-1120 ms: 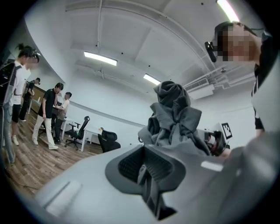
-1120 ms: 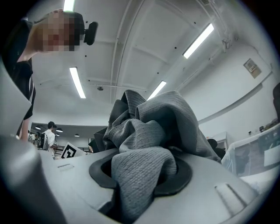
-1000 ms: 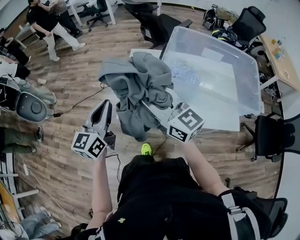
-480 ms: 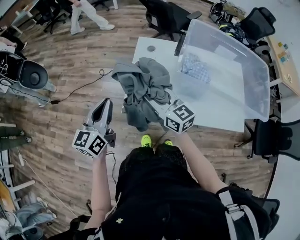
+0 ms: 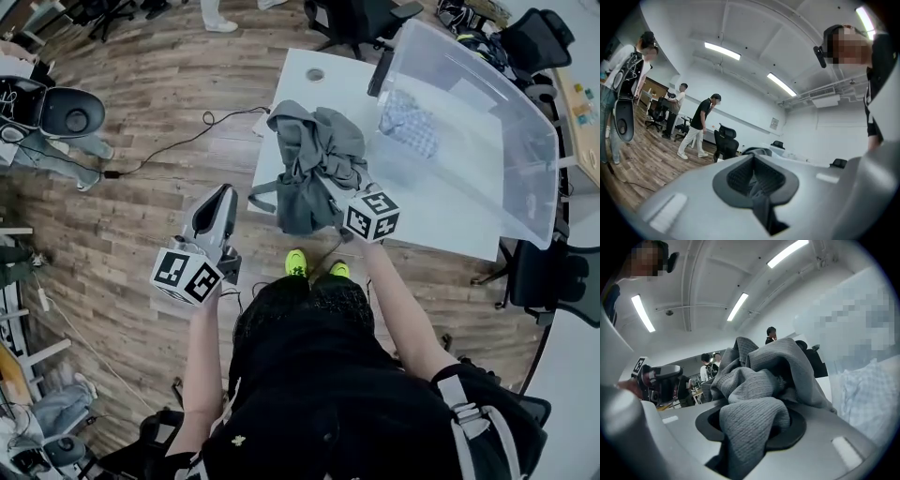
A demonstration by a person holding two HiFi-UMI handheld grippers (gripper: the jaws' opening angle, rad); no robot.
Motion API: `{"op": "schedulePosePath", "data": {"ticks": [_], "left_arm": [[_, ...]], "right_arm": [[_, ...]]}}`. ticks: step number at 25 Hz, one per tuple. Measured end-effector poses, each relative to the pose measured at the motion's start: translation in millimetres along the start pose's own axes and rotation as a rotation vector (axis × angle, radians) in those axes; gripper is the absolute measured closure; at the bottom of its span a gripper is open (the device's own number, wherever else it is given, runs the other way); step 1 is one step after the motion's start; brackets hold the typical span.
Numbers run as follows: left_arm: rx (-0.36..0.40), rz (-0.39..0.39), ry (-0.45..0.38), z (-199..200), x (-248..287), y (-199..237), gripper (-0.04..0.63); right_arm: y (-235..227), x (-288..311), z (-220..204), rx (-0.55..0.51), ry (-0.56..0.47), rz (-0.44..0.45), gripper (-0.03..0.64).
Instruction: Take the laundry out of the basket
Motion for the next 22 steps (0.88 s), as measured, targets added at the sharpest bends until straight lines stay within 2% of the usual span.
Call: {"op": "schedulePosePath", "data": {"ticks": [4, 9, 16, 19, 22], "left_arm": [[-0.002, 0.005, 0.023, -10, 2, 3, 0.588], [-0.008, 0.018, 0.033, -14, 3, 4, 0.588], [-0.011, -0.008, 0.04, -15, 14, -5, 0.588], [-0.012, -0.022, 0.045, -14, 17, -8, 0.588], [-0.005, -0.034, 0.04, -10, 18, -8, 0.588]], "right_arm": [[-20, 3, -18, 0.023, 0.051, -0.042, 0.43], [-47, 5, -53, 0.079, 0.163, -0.103, 0.402], [-70, 11, -88, 0.104, 0.308, -0.185, 0.37], [-70, 16, -90, 0.096, 0.335, -0.175, 0.35], [-62, 14, -82, 0.036, 0.332, -0.156, 0.299]]}}
Point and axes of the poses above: the fingertips, and each gripper's own axes: x forward along the fingers, y to its left, z out of its top, the point moved 3 cm from there along -x, backward along the fingers, and after that the axes turned 7 degrees about -y, right-handed, at the moved point
